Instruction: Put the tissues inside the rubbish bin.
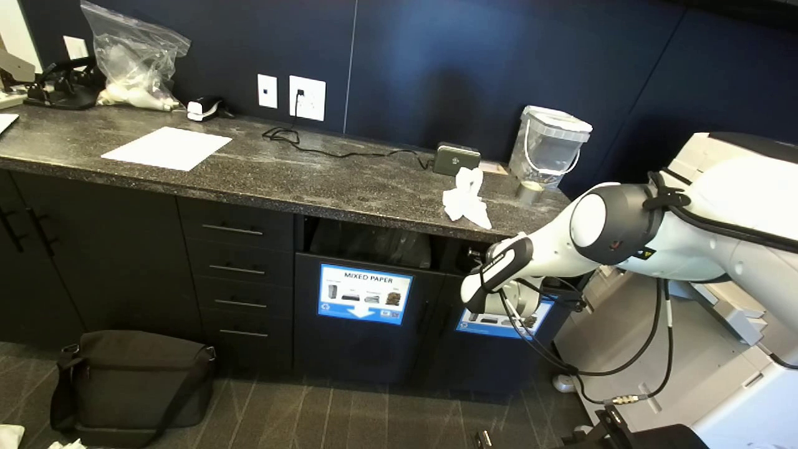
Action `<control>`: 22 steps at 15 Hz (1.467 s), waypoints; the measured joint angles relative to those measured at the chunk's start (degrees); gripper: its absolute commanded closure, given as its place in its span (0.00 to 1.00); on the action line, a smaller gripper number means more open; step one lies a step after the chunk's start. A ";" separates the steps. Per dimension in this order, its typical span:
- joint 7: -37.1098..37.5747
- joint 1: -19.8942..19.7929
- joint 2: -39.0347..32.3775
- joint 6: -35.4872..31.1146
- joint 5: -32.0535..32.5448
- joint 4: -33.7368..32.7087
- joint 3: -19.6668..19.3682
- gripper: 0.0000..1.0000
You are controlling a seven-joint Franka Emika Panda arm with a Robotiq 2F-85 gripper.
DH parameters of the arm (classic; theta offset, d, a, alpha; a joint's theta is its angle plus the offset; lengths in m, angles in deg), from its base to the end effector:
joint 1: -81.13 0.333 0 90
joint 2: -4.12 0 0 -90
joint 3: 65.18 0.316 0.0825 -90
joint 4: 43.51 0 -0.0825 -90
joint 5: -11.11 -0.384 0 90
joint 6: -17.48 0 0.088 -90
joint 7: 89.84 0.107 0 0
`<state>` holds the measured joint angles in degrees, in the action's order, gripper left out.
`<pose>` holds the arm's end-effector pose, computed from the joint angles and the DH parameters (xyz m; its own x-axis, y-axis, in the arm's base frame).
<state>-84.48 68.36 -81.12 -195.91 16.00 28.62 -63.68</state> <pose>0.6711 -0.1292 -0.0323 0.5378 -0.1655 0.8267 -0.1925 -0.9787 -0.0707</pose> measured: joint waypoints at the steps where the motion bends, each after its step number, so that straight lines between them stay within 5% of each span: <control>1: -0.23 0.00 0.00 0.00 0.44 -0.02 -0.17 0.00; 15: -2.56 -0.99 0.19 5.80 3.94 -1.33 -1.37 0.00; 22: -2.99 -4.23 0.21 -8.22 12.35 2.59 -1.38 0.00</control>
<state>-87.46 64.14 -80.91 -204.12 28.35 31.20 -65.06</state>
